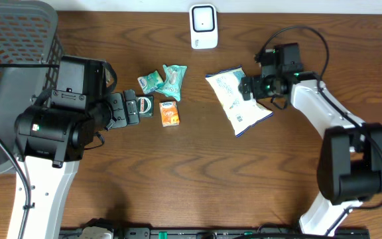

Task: Scan the item barcode

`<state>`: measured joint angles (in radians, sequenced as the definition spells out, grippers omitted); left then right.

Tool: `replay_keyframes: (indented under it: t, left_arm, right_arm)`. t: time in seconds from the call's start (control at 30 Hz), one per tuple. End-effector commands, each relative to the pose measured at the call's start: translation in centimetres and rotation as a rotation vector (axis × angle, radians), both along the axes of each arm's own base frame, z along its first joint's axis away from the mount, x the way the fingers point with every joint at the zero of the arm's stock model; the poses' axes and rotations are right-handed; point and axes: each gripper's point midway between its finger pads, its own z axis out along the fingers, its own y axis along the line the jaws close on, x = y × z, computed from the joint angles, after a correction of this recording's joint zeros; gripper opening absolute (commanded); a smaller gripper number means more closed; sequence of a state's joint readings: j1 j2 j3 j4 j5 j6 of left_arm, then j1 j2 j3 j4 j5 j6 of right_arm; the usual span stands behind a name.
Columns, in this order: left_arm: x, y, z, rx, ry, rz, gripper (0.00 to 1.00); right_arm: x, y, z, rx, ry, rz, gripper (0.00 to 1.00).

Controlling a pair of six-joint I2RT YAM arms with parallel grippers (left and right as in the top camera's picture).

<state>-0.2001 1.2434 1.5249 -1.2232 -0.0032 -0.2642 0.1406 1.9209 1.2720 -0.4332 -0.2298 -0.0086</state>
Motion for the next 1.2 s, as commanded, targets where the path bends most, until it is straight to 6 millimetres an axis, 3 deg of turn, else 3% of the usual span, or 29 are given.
replay_keyframes:
  t: [0.0,0.17,0.33,0.37,0.47,0.53,0.6,0.67,0.8,0.9,1.0,1.17]
  left_arm:
    - [0.1,0.1,0.4,0.006,-0.013,0.002,0.97]
    - [0.1,0.1,0.4,0.006,-0.013,0.002,0.98]
    - [0.1,0.1,0.4,0.006,-0.013,0.002,0.98]
    - [0.1,0.1,0.4,0.006,-0.013,0.002,0.98]
    - [0.1,0.1,0.4,0.006,-0.013,0.002,0.97]
    - [0.1,0.1,0.4,0.006,-0.013,0.002,0.98]
    - [0.1,0.1,0.4,0.006,-0.013,0.002,0.98]
    - [0.1,0.1,0.4,0.006,-0.013,0.002,0.98]
    - [0.1,0.1,0.4,0.006,-0.013,0.002,0.98]
    - [0.1,0.1,0.4,0.006,-0.013,0.002,0.98]
    - [0.1,0.1,0.4,0.006,-0.013,0.002,0.98]
    - [0.1,0.1,0.4,0.006,-0.013,0.002,0.98]
  right_arm:
    - [-1.3,1.5,-2.2,0.11,0.08,0.063,0.99]
    - [-2.3,3.5,-2.7,0.229,0.133,0.117,0.99]
    - [-3.1,3.5,-3.0,0.233,0.169,0.117,0.99]
    - [-3.2,3.5,-3.1,0.233,0.175,0.117,0.95]
    - [-3.9,3.4,-3.6,0.232,0.196,0.114,0.68]
    - [-4.5,3.4,-4.1,0.231,0.213,0.112,0.32]
    - [-4.6,3.6,-4.0,0.247,0.219,0.114,0.08]
    - [-4.6,4.4,-3.3,0.304,0.211,0.138,0.02]
    - [-4.3,6.9,0.6,0.526,0.153,0.238,0.01]
    - [-3.8,8.1,5.4,0.719,0.069,0.318,0.01]
    - [-2.8,8.2,10.1,0.844,0.0,0.333,0.01]
    - [-2.1,8.1,16.6,0.906,-0.129,0.352,0.01]
